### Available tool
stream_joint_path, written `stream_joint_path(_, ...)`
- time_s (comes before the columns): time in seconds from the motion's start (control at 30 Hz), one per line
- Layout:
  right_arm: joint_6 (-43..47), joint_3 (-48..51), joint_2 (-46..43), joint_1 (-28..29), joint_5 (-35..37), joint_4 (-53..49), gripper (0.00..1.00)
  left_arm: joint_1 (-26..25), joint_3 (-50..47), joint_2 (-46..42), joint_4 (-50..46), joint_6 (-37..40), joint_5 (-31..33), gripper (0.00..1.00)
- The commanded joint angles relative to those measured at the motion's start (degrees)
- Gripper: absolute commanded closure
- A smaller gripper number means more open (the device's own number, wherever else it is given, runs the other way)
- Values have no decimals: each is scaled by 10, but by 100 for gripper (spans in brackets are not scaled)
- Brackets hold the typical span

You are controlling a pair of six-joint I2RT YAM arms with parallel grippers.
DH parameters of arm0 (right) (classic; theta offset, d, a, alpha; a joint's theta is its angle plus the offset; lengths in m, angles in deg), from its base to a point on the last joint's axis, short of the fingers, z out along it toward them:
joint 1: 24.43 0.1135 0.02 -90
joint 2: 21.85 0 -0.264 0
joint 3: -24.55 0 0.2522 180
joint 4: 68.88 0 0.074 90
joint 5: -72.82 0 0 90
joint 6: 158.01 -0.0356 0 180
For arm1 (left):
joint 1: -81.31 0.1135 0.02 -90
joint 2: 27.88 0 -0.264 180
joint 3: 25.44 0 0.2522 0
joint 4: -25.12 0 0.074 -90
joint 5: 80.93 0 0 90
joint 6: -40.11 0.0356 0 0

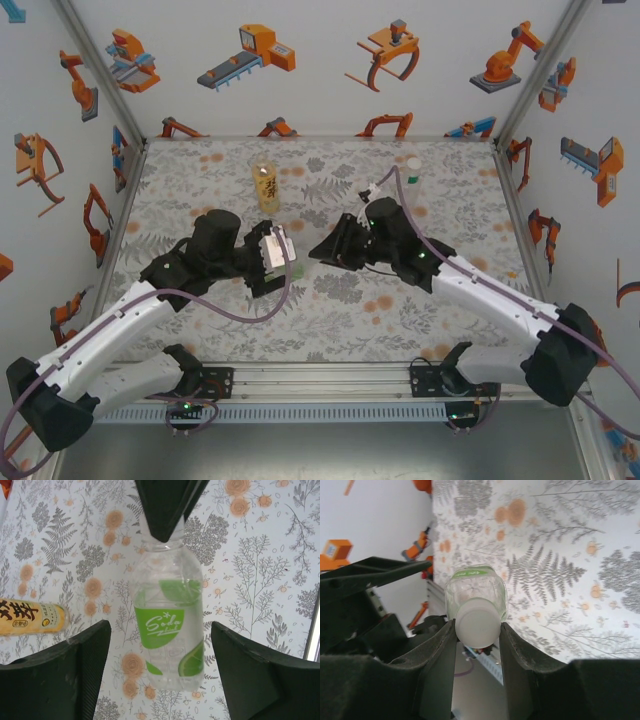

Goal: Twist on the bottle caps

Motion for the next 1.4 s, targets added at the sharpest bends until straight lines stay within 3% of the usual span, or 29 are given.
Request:
stream_joint_path(0.0, 84, -62, 21, -8, 28, -82, 100, -1, 4, -10, 14, -2, -16, 24)
stream_joint_path(0.3, 267, -243, 143, -39, 95, -275, 100, 0, 3, -11, 14, -1, -1, 22)
stream_joint_path(0.67, 396, -475, 300, -98, 174, -431, 100, 2, -4, -21, 28, -5, 11, 21)
stream_joint_path(1.1, 447, -644, 435, -155, 234, -483, 100, 3, 4, -24, 47, -52, 54, 18)
stream_joint_path(1.37, 427, -726, 498, -179, 264, -511, 100, 2, 18, -27, 31, -60, 84, 18)
